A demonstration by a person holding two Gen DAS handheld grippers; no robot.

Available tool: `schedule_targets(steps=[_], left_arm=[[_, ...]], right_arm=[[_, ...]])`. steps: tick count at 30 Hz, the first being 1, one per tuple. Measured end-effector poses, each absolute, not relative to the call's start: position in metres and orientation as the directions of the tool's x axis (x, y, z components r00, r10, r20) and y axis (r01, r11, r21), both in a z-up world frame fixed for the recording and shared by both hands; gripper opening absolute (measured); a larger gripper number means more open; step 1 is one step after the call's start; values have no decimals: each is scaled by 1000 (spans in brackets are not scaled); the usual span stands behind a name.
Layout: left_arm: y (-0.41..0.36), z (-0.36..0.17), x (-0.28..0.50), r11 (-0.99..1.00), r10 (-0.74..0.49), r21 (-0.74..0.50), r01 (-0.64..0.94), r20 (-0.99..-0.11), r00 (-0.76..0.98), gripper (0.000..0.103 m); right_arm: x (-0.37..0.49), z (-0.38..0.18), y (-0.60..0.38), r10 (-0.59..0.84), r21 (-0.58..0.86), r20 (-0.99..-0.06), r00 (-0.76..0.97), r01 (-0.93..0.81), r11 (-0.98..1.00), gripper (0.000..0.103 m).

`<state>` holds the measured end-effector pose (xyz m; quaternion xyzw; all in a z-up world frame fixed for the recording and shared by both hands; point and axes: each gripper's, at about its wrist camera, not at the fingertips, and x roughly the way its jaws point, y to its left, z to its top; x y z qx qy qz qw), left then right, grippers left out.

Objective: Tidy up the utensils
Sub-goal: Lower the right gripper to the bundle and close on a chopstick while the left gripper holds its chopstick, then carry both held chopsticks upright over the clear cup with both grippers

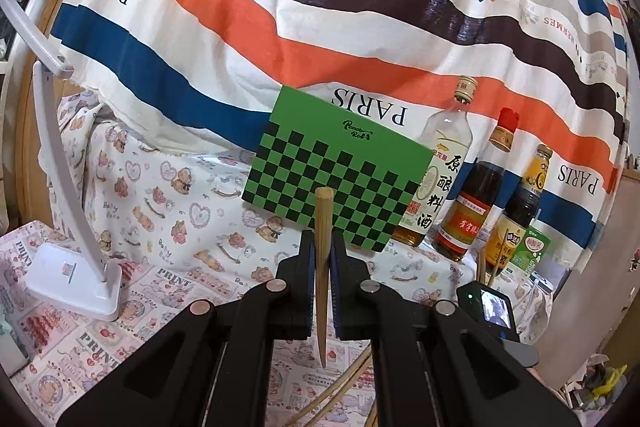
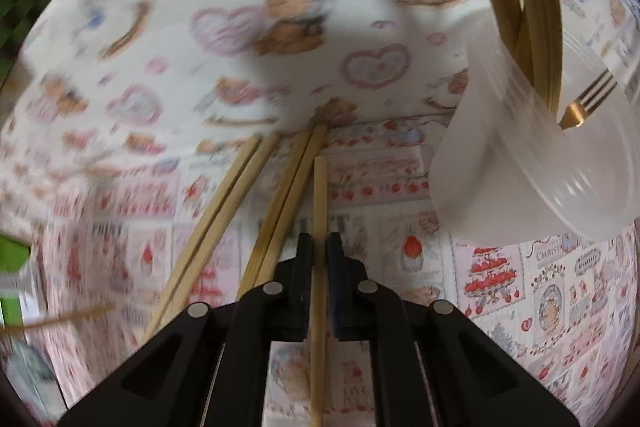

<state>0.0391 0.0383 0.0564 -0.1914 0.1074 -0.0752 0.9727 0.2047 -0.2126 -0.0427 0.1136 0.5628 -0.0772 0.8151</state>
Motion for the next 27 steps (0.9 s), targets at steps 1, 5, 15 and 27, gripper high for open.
schedule_targets(steps=[1,5,15,27], left_arm=[[38,56,39,916,-186,-387,104,-180,966,6],[38,56,39,916,-187,-388,104,-182,965,6],[40,52,45,919,-171,-384,83,-200,965,6],[34,56,44,918,-217,-378,124,-215,952,6]], right_arm=[[204,-41,-212,13,104,-935,355,239,965,7],[192,-30,-230,64,212,-900,431,306,928,20],[214,-50,-238,-65,78,-910,409,322,944,18],[195,-39,-220,-77,26,-828,556,175,984,7]])
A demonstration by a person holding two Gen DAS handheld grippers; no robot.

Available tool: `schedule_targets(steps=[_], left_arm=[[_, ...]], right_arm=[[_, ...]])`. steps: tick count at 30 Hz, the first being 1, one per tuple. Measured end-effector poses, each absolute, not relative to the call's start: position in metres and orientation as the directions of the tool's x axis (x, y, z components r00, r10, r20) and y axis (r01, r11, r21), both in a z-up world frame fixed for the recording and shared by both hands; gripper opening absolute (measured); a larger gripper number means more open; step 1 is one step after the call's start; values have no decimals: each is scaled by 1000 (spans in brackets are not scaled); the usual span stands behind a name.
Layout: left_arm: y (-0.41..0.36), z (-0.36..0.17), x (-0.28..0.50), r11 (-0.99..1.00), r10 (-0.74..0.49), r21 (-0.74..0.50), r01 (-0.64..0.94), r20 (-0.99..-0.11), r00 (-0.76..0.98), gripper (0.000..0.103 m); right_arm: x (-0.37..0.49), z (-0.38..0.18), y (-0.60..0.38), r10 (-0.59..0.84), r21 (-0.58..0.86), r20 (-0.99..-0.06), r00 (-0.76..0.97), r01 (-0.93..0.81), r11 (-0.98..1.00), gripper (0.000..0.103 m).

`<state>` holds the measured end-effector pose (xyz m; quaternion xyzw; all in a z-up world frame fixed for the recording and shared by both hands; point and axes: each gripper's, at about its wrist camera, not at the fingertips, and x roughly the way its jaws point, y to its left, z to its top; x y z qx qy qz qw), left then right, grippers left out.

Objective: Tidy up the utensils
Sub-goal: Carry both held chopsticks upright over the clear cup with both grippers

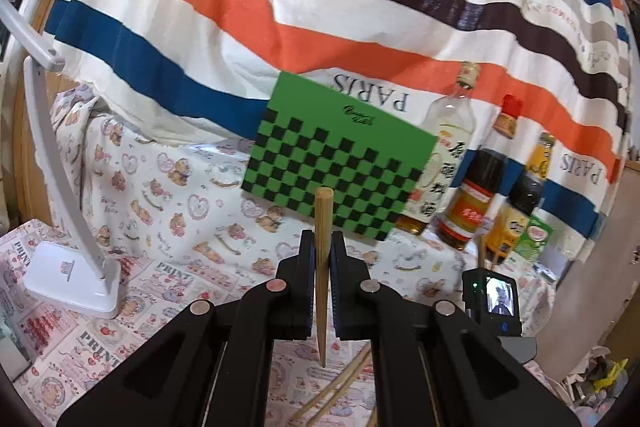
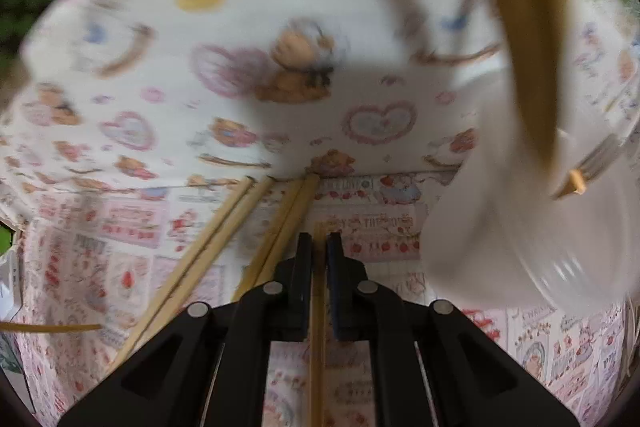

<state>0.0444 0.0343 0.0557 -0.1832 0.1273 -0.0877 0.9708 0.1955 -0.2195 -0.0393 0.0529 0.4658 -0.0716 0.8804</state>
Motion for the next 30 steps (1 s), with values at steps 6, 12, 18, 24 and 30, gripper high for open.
schedule_targets(steps=[6,12,18,24,30], left_arm=[[23,65,35,917,-260,-355,181,-189,947,6],[-3,74,29,933,-289,-276,231,-190,938,6],[-32,92,48,884,-410,-341,319,-240,880,6],[-79,138,51,838,-514,-314,446,-181,838,6],[-122,169,62,830,-525,-298,472,-130,841,6]], right_arm=[[123,51,-218,65,92,-630,774,-8,996,7],[45,135,-251,66,84,-342,937,-39,996,7],[30,160,-279,52,133,-244,968,-20,991,7],[19,172,-312,47,186,-160,986,-17,982,7],[8,183,-351,7,279,-85,996,17,960,7]])
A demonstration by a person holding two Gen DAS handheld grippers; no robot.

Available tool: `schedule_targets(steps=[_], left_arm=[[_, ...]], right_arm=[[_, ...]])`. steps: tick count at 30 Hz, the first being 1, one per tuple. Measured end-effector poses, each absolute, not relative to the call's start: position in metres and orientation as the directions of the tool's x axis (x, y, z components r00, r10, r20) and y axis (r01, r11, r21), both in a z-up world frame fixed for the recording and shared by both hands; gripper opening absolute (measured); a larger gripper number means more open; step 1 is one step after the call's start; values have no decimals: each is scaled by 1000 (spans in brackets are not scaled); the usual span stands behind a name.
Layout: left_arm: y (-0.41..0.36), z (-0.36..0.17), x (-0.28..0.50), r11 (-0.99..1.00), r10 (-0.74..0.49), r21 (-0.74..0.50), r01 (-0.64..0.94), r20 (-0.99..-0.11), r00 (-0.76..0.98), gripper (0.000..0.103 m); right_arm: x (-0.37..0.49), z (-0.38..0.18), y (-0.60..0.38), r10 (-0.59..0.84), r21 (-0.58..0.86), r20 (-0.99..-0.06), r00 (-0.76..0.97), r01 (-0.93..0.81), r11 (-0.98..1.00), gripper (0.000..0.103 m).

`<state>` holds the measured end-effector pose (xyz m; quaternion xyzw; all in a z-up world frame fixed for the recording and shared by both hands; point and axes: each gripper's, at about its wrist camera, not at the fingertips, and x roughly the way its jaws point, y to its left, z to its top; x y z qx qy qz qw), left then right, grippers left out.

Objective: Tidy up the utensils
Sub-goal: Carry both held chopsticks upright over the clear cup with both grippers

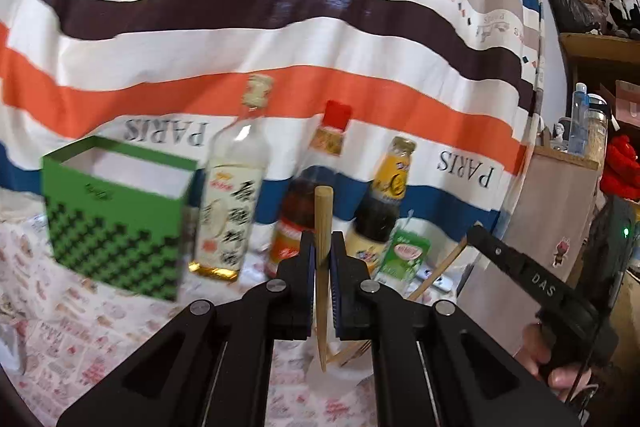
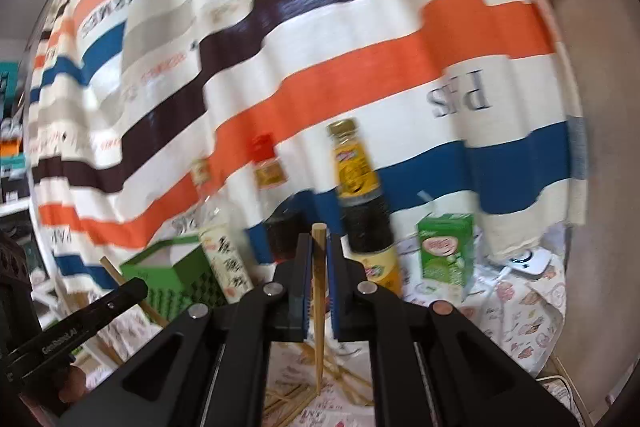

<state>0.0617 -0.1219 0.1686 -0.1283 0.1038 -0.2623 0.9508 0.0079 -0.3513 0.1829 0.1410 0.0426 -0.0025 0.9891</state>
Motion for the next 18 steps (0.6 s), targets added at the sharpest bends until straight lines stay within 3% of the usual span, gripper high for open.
schedule_targets(steps=[7,12,18], left_arm=[[-159,169,90,831,-534,-279,482,-156,831,6],[-176,141,117,853,-511,-266,449,-251,822,6],[-185,117,138,851,-518,-279,445,-303,800,6]], right_arm=[[20,177,-379,-54,323,-124,991,92,942,7],[46,163,-381,-44,312,-234,971,117,943,7],[77,143,-387,40,328,-370,928,91,940,7]])
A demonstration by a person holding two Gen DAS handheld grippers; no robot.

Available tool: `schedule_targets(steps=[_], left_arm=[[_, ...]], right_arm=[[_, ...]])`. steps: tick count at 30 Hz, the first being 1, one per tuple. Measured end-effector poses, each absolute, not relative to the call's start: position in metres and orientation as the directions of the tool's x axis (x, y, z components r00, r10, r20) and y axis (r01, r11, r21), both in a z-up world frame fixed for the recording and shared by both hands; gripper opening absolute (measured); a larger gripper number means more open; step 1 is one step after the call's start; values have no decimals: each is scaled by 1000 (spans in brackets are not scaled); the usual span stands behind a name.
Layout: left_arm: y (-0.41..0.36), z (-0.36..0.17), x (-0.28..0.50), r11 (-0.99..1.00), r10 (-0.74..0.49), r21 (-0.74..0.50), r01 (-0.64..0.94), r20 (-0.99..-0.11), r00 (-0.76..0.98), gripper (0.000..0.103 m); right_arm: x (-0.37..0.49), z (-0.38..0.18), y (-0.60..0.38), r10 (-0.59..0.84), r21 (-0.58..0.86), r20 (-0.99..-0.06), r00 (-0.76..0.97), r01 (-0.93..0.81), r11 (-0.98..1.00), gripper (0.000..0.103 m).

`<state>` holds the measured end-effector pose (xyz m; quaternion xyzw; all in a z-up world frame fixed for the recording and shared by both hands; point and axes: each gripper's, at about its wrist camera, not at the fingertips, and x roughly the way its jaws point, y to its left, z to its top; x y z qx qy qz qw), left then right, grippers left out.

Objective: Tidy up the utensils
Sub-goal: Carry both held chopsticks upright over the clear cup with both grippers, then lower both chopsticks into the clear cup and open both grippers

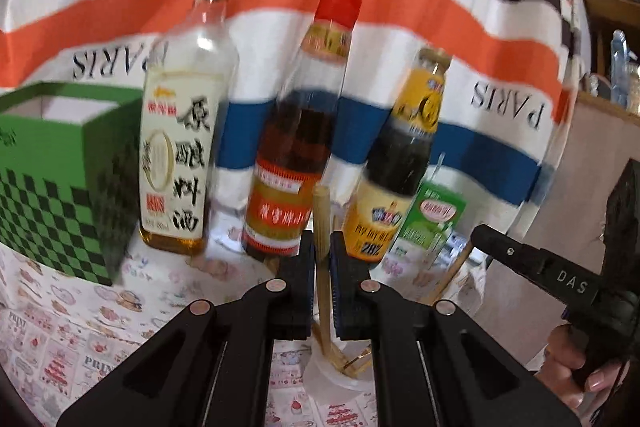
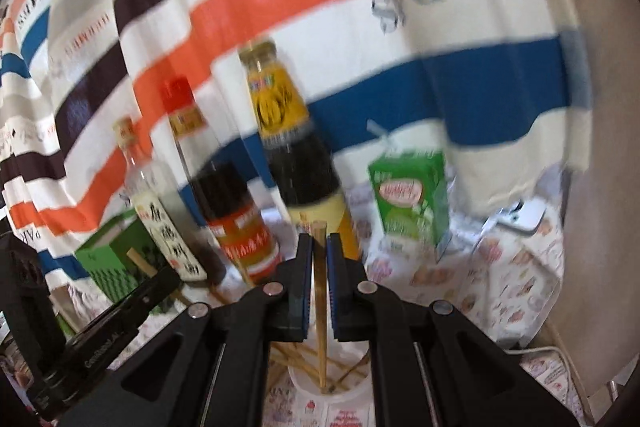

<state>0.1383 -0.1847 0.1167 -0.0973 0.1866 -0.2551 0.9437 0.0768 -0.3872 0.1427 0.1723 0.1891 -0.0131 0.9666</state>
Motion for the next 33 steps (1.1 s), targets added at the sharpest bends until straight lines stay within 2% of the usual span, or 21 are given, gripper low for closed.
schedule_targets(steps=[5,9,19,21,24,26,27,28,30,33], left_arm=[[-193,99,149,858,-511,-261,442,-350,785,7],[-197,90,152,868,-496,-213,448,-383,779,10],[-188,77,167,869,-494,-257,422,-423,760,11],[-186,77,164,865,-502,-249,436,-423,755,12],[-188,80,158,866,-500,-226,446,-413,762,12],[-190,83,154,863,-505,-225,452,-405,763,12],[-189,85,152,861,-509,-230,454,-400,762,13],[-188,87,151,859,-513,-236,456,-394,763,16],[-185,92,146,855,-519,-245,458,-376,768,28],[-175,102,137,854,-519,-250,456,-346,782,40]], right_arm=[[94,124,-400,58,370,-448,892,125,921,7],[98,119,-406,51,382,-471,881,151,912,7],[107,109,-420,18,379,-548,836,229,896,8],[110,107,-420,-5,351,-586,810,260,900,12],[110,107,-421,-16,345,-596,803,274,898,25],[109,108,-421,-23,341,-601,799,282,897,39],[108,110,-421,-23,340,-605,796,284,897,43],[106,111,-421,-25,341,-604,797,287,895,51],[100,117,-422,-48,338,-587,808,298,893,55],[90,128,-422,-101,315,-555,826,321,893,66]])
